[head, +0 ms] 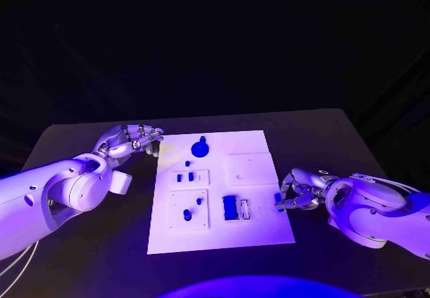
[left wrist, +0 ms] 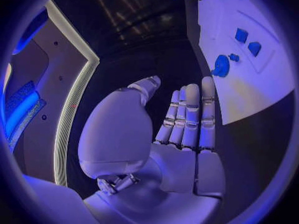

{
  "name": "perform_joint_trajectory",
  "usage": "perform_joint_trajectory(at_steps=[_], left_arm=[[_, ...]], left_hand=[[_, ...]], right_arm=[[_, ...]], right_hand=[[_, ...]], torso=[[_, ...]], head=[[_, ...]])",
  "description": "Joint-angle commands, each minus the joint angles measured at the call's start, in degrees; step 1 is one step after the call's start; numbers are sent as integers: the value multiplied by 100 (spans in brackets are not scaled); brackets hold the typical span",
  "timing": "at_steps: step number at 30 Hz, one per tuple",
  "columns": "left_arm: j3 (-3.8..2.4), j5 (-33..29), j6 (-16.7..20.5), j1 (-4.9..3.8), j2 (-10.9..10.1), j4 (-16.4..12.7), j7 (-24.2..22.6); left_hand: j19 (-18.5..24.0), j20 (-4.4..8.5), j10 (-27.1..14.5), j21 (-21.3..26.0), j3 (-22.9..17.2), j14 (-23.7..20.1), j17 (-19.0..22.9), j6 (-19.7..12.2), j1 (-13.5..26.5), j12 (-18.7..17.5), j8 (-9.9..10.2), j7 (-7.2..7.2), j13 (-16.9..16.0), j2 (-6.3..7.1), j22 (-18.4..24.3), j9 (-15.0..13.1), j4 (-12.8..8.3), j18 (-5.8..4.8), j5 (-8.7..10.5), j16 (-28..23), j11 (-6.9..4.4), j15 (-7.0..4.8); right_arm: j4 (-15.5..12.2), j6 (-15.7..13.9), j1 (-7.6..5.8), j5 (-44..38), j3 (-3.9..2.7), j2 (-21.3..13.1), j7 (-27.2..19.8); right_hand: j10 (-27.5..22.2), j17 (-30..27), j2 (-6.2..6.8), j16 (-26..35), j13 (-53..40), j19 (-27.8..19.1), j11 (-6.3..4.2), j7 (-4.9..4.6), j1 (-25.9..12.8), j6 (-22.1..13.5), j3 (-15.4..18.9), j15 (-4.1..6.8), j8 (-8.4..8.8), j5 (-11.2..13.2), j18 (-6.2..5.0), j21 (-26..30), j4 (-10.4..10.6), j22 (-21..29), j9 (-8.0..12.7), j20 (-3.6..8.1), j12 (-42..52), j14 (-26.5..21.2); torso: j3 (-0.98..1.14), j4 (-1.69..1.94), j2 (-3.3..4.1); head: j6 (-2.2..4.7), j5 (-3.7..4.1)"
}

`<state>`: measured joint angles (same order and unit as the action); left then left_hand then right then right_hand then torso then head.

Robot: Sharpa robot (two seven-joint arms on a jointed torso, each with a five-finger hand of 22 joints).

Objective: Assemble the parts on the task board

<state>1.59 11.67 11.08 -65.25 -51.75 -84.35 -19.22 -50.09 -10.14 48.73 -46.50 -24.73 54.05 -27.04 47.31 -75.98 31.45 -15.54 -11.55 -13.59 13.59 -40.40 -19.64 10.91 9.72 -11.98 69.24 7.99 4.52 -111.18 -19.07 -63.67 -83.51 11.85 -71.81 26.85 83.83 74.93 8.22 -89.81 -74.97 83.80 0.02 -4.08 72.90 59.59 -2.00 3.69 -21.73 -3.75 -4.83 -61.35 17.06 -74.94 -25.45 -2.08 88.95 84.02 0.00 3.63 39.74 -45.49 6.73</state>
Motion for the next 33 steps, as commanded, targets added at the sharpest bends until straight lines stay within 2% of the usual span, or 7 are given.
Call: perform_joint_trajectory(at_steps=[1, 9, 16, 19, 26, 29, 33], left_arm=[[-4, -46, -99, 4, 2, -16, -86], [-4, -47, -99, 4, 1, -13, -70], [-4, -47, -107, 4, -4, -13, -54], [-4, -47, -109, 4, -8, -13, -46], [-4, -47, -98, 4, -15, -9, -32], [-4, -46, -88, 3, -20, -12, -19], [-4, -43, -70, 3, -19, -14, -2]], left_hand=[[-36, -5, -35, 39, 44, -51, -7, -30, 12, 33, -23, 5, -9, -33, 9, -6, 4, 79, 8, 27, 10, -5], [-47, -4, -41, 52, 53, -52, -7, -29, -15, 41, -30, 6, -10, -57, 19, -7, 20, 79, 4, 30, 9, -6], [-52, -4, -44, 58, 56, -53, -6, -30, -29, 45, -32, 6, -11, -67, 23, -7, 26, 79, 3, 31, 9, -6], [-53, -4, -45, 60, 57, -53, -6, -30, -33, 46, -33, 6, -11, -71, 24, -7, 28, 79, 3, 31, 9, -6], [-67, -2, -54, 76, 58, -56, -5, -30, -84, 55, -41, 7, -10, -103, 35, -7, 38, 80, 1, 33, 8, -8], [-80, 1, -61, 89, 61, -60, -4, -34, -146, 63, -47, 8, -10, -110, 45, -6, 29, 80, 0, 34, 7, -9], [-94, 4, -67, 102, 62, -64, -2, -39, -219, 71, -54, 6, -7, -111, 54, -5, 12, 79, -4, 34, 7, -11]], right_arm=[[19, 86, 24, -195, 1, 66, 85], [132, 193, 83, -230, 1, 196, 132], [221, 389, 173, -570, 1, 356, 251], [220, 420, 211, -769, 0, 404, 293], [172, 251, 242, -936, 0, 441, 356], [105, 99, 244, -969, -1, 413, 421], [-36, -187, 201, -871, -2, 361, 446]], right_hand=[[553, 1507, 6, -19, -1428, 264, -23, 6, -80, 35, -37, 15, -42, 19, 60, -3, -12, -860, -8, -14, -26, 598], [562, 1507, -30, -19, -1437, 271, -56, 42, 40, 84, -165, 42, -69, -10, 63, -29, -36, -872, -26, 7, -10, 598], [556, 1507, -12, -19, -1431, 269, -80, 65, 635, 76, -441, 65, -49, -88, 62, 0, -103, -878, -27, 31, -22, 598], [556, 1507, 10, -19, -1431, 271, -88, 75, 885, 102, -644, 74, -36, 3, 64, -3, -101, -885, -17, 41, -23, 598], [564, 1507, 59, -19, -1440, 280, -100, 84, 1063, 144, -927, 83, -9, -277, 69, -24, -73, -900, 6, 52, -7, 598], [572, 1507, 31, -19, -1449, 287, -118, 106, 1089, 165, -1128, 97, 1, -553, 71, -36, -82, -910, 12, 62, 8, 598], [586, 1507, 25, -19, -1465, 299, -131, 121, 1073, 186, -1297, 109, -3, -603, 80, -98, -68, -929, 8, 72, 37, 598]], torso=[[-1, -3, -2], [-1, -3, 0], [1, -4, -3], [1, 0, -3], [-4, -1, -2], [-5, 8, -2], [-7, -5, -9]], head=[[-5, -5], [-10, -18], [-22, -35], [-35, -33], [-17, -56], [-12, -59], [-6, -65]])
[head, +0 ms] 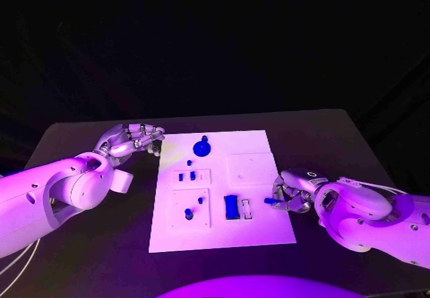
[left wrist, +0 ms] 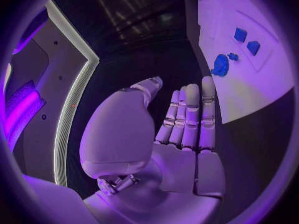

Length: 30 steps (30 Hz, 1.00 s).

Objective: Assemble the parts on the task board

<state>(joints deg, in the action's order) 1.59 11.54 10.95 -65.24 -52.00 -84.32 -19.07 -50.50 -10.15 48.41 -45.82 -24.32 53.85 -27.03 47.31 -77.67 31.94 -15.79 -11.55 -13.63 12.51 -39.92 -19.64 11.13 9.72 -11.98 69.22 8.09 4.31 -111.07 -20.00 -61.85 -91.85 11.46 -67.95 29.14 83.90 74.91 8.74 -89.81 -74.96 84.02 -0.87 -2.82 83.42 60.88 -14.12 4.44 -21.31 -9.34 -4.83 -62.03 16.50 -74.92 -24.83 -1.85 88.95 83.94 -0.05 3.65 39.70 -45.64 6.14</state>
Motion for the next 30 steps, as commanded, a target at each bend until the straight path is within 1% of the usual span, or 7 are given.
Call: perform_joint_trajectory(at_steps=[1, 9, 15, 17, 25, 27, 30], left_arm=[[-4, -30, -52, 2, 6, -18, -14], [-4, 183, 8, 3, 6, -56, 46], [-4, 60, 8, 4, 0, -112, 72], [-4, 32, 5, 4, 0, -130, 79], [-4, -24, -13, 4, -1, -159, 88], [-4, -52, -68, 4, -7, -162, 76], [-4, -77, -140, 4, -13, -160, 56]], left_hand=[[-53, 4, -36, 34, 21, -44, -3, -39, -49, 22, -28, 6, -3, -3, 6, -6, -11, 80, -3, 36, -2, 10], [-75, 11, -46, 53, -32, -56, 3, -50, -204, 32, -37, -2, 8, -58, 16, 2, -38, 79, -25, 35, 4, 8], [-84, 15, -48, 55, -62, -60, 6, -48, -266, 34, -43, -2, 15, -69, 15, 5, -56, 79, -34, 34, 4, 7], [-87, 16, -48, 55, -72, -61, 7, -48, -289, 35, -44, -3, 17, -69, 14, 6, -66, 79, -36, 34, 4, 6], [-90, 18, -47, 54, -84, -62, 8, -47, -313, 36, -47, -3, 20, -70, 13, 7, -76, 79, -38, 34, 4, 5], [-92, 19, -48, 54, -89, -63, 9, -46, -323, 35, -49, -3, 22, -68, 12, 8, -81, 79, -39, 33, 4, 4], [-92, 21, -53, 53, -102, -69, 11, -43, -350, 32, -53, -1, 27, -62, 10, 9, -96, 78, -43, 30, 4, 4]], right_arm=[[-79, -168, 4, 27, 36, -36, 205], [-308, -698, -112, 896, 34, -66, 48], [-380, -916, -135, 1740, 34, 58, -74], [-372, -926, -134, 1956, 34, 115, -79], [-252, -700, -32, 2434, 35, 437, 77], [-215, -578, 11, 2487, 35, 509, 147], [-185, -512, 47, 2519, 36, 576, 200]], right_hand=[[581, 1509, -23, -19, -1468, 278, -43, -2, 6, 60, -108, 36, -46, -60, 81, -33, -9, -932, -55, 51, 41, 606], [590, 1509, 11, -19, -1480, 302, -45, -4, -354, 73, -297, 37, -61, 87, 100, -156, 14, -969, -76, 58, 61, 606], [601, 1509, -67, -19, -1493, 314, -34, -18, -845, 70, -396, 28, -71, 295, 104, -176, 22, -984, -98, 51, 85, 606], [604, 1509, -7, -19, -1496, 317, -28, -24, -1098, 71, -332, 23, -82, 51, 105, -179, 13, -989, -114, 49, 90, 606], [599, 1509, -27, -19, -1490, 311, -16, -38, -1491, 65, -204, 14, -90, -73, 96, -109, 27, -980, -135, 42, 79, 606], [610, 1509, -117, -19, -1504, 325, -25, -25, -1806, 88, -106, 21, -105, -525, 108, -193, 23, -1000, -154, 47, 105, 606], [610, 1509, -129, -19, -1504, 323, -37, -12, -1838, 119, -87, 28, -124, -559, 103, -166, 24, -995, -165, 50, 105, 606]], torso=[[-2, -5, -5], [-2, -1, -1], [-3, -13, 0], [-9, -4, 1], [-2, 1, -2], [2, 9, 3], [3, -6, 3]], head=[[12, -8], [7, -21], [-3, -44], [3, -31], [-15, -29], [-30, -31], [-47, -46]])
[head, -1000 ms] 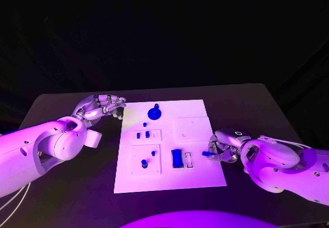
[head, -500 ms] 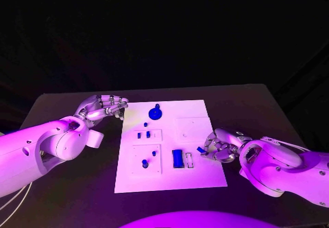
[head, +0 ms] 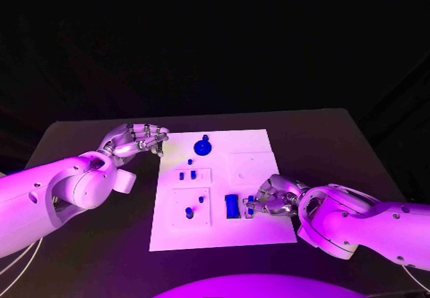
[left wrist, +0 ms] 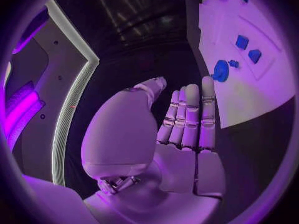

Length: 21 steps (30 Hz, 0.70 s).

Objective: Assemble the parts on the task board

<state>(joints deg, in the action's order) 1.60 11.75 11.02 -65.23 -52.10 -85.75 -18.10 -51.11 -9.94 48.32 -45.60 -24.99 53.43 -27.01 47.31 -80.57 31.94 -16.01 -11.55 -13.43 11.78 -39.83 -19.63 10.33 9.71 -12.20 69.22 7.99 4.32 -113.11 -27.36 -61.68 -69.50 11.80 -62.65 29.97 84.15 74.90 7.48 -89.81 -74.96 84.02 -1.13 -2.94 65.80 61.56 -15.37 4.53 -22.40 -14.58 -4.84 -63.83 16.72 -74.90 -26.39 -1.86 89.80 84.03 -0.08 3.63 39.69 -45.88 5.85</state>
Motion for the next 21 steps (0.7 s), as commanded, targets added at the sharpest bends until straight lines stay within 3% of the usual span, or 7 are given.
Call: perform_joint_trajectory(at_steps=[1, 10, 21], left_arm=[[-4, -104, -167, 3, -2, -15, -46], [-4, -120, -266, 3, 3, -6, -67], [-4, -123, -272, 3, -1, 5, -62]], left_hand=[[-31, 1, -48, 31, -41, -30, 11, -42, -73, 29, -33, 0, 10, 15, -1, 9, -23, 79, -22, 29, 14, 3], [-28, 2, -60, 31, -52, -40, 14, -46, -96, 22, -35, -2, 17, 23, -3, 11, -37, 78, -24, 25, 17, 4], [-25, 2, -70, 32, -58, -48, 15, -55, -104, 17, -32, -7, 21, 25, -5, 14, -40, 77, -23, 22, 21, 6]], right_arm=[[26, 235, 41, 292, 1, 66, 131], [61, 212, 71, 226, 1, 166, 173], [95, 160, 76, 113, 0, 183, 136]], right_hand=[[585, 1510, -5, -19, -1504, 322, -12, 1, -83, 55, 42, 20, -17, -40, 101, 29, 3, -993, -10, 51, 20, 597], [585, 1510, -2, -19, -1504, 318, -17, 6, -85, 56, 49, 23, -19, -60, 97, 58, -3, -988, -12, 53, 20, 597], [585, 1510, 25, -19, -1504, 313, -26, 17, -28, 46, 55, 32, -19, -104, 91, 98, -27, -980, -19, 59, 20, 597]], torso=[[5, -6, 5], [13, 0, 3], [8, -4, -1]], head=[[-24, -20], [-38, -25], [-27, -34]])
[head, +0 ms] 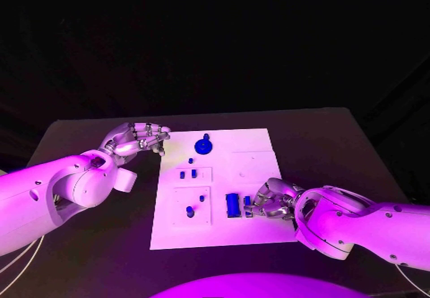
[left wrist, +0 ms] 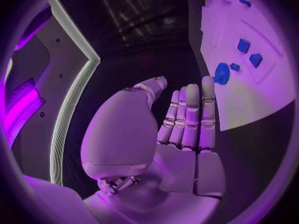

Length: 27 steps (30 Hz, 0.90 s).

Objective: Assemble the parts on the task board

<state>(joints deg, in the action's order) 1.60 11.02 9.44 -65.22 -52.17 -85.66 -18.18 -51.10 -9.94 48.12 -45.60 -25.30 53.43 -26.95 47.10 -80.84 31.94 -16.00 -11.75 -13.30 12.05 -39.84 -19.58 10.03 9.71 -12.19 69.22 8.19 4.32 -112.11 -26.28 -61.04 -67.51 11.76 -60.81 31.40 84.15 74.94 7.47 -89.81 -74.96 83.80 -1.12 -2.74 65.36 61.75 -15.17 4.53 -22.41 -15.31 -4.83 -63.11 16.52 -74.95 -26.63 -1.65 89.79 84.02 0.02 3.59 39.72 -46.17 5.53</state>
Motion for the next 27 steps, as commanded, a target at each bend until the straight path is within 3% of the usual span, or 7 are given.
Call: perform_joint_trajectory(at_steps=[1, 10, 13, 18, 21, 25, 27], left_arm=[[-4, -50, -110, 2, 5, -2, -52], [-4, -50, -86, 2, 1, 17, -38], [-4, -50, -81, 2, 2, 23, -38], [-4, -50, -77, 2, 5, 34, -41], [-4, -50, -81, 3, 9, 38, -43], [-4, -50, -89, 4, 11, 40, -44], [-4, -50, -90, 5, 11, 43, -44]], left_hand=[[-26, 2, -50, 32, -27, -48, 9, -34, -77, 17, -32, 14, 9, -3, -4, 9, -10, 77, -24, 22, 1, 6], [-22, 1, -58, 33, -36, -56, 11, -47, -84, 13, -28, 6, 14, -7, -7, 13, -10, 75, -25, 19, 6, 10], [-22, 1, -58, 33, -36, -56, 11, -47, -84, 13, -28, 6, 14, -7, -7, 13, -10, 75, -25, 19, 6, 10], [-21, 1, -60, 33, -37, -58, 12, -50, -83, 13, -27, 4, 15, -8, -7, 14, -8, 75, -24, 19, 8, 12], [-21, 1, -60, 33, -37, -58, 12, -50, -83, 13, -27, 4, 15, -8, -7, 14, -8, 75, -24, 19, 8, 12], [-21, 1, -60, 33, -37, -58, 12, -50, -83, 13, -27, 4, 15, -8, -7, 14, -8, 75, -24, 19, 8, 12], [-21, 1, -60, 33, -37, -58, 12, -50, -83, 13, -27, 4, 15, -8, -7, 14, -8, 75, -24, 19, 8, 12]], right_arm=[[-10, 41, 12, -94, 4, -5, -26], [-96, -207, 3, -88, 2, -149, -527], [-114, -417, -10, -127, 1, -232, -818], [-101, -731, -25, -402, 1, -358, -1401], [-73, -767, -26, -651, 1, -383, -1531], [-28, -770, -11, -819, 2, -376, -1568], [2, -775, 20, -878, 3, -352, -1598]], right_hand=[[585, 1506, 28, -19, -1504, 336, -27, -3, 17, 26, 36, 33, -18, -31, 92, 15, -7, -978, 5, 38, 21, 598], [585, 1506, 258, -19, -1504, 320, -4, -30, -322, -24, 468, 18, -13, 196, 81, 118, 28, -959, -19, 32, 21, 598], [585, 1506, 236, -19, -1503, 294, 36, -77, -290, -158, 741, -14, 44, 289, 62, 283, 25, -927, -10, 10, 20, 598], [521, 1504, 89, -18, -1435, 248, 197, -267, 533, -613, 1122, -145, 350, 195, 28, 577, -49, -869, 84, -90, -112, 597], [503, 1505, -21, -18, -1418, 244, 239, -313, 1173, -646, 903, -180, 454, 287, 25, 603, -205, -866, 132, -125, -144, 597], [501, 1506, -51, -19, -1417, 248, 252, -325, 1538, -590, 703, -195, 546, 328, 27, 566, -251, -876, 194, -145, -144, 598], [508, 1506, -70, -19, -1424, 252, 258, -336, 1724, -564, 526, -199, 620, 556, 28, 546, -273, -882, 251, -147, -130, 598]], torso=[[-3, 0, -3], [1, 4, 1], [1, 1, 1], [0, -2, -2], [3, -2, -1], [1, 0, 0], [0, -3, 2]], head=[[3, -4], [14, -14], [15, -12], [6, -4], [5, -2], [6, -1], [0, -5]])
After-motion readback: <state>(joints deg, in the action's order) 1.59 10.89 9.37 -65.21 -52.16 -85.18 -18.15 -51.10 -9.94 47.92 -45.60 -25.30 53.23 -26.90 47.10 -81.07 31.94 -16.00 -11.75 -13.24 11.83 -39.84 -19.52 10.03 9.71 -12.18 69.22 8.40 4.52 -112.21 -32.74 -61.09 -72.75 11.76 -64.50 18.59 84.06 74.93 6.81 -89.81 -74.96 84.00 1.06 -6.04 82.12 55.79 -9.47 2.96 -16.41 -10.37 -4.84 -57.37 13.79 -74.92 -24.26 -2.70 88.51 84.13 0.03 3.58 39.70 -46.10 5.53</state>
